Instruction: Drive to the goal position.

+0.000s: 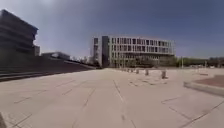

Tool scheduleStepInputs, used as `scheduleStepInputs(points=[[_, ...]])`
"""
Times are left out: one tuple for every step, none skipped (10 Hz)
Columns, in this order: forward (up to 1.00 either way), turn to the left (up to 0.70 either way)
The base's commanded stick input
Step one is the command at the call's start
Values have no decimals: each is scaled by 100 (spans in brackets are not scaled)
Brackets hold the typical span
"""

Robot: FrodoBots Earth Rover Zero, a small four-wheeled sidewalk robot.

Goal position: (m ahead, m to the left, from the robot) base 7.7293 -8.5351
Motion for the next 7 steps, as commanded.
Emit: scheduleStepInputs(points=[[70,0],[70,0],[70,0],[70,0],[70,0],[70,0],[70,0]])
